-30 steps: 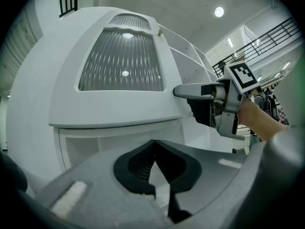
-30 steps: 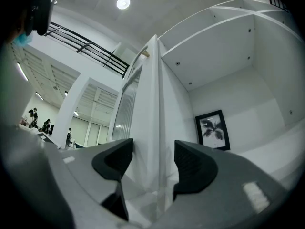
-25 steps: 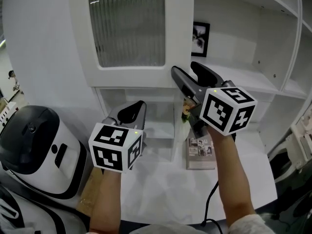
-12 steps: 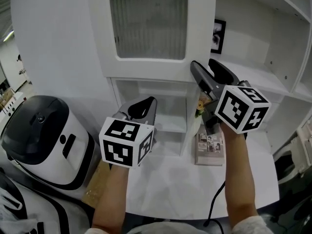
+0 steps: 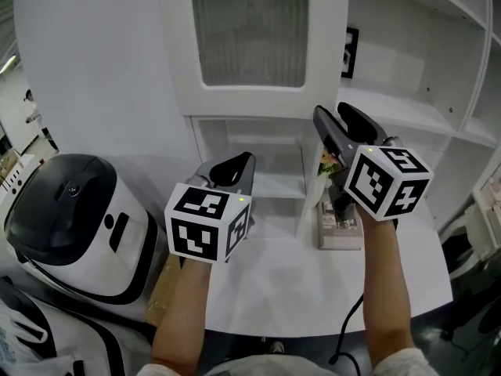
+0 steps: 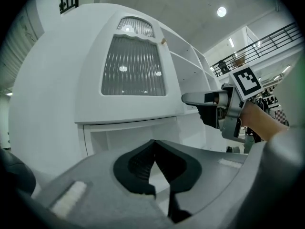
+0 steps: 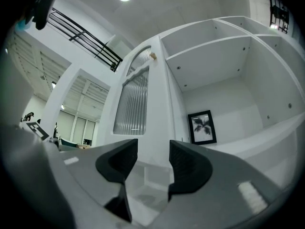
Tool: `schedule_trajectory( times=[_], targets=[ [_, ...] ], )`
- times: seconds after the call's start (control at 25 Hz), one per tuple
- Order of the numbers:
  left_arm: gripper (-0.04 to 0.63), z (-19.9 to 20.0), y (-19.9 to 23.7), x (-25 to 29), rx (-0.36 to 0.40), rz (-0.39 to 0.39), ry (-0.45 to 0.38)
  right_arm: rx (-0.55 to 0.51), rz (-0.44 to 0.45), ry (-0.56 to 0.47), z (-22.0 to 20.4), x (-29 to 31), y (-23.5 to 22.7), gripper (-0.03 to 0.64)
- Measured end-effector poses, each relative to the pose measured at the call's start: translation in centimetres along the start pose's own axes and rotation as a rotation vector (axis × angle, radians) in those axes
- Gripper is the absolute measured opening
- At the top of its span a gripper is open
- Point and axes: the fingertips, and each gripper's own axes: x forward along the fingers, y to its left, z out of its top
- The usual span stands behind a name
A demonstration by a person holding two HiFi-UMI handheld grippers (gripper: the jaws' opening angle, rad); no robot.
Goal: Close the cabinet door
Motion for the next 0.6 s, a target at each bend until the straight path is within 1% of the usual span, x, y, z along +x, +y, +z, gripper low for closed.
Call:
schedule_trajectory(
  times=[0.16, 0.6],
  targets=[
    [-0.003, 0.1, 0.4, -1.9, -0.002, -0.005, -0.005, -0.005, -0.024, 0.023, -0.6, -1.2, 1.9, 0.189],
    [-0.003, 0.8, 1.6, -7.4, 0.001, -0.033, -0.023, -0.04, -0.05, 0.065, -1.8, -4.4, 8.3, 0.126]
  ],
)
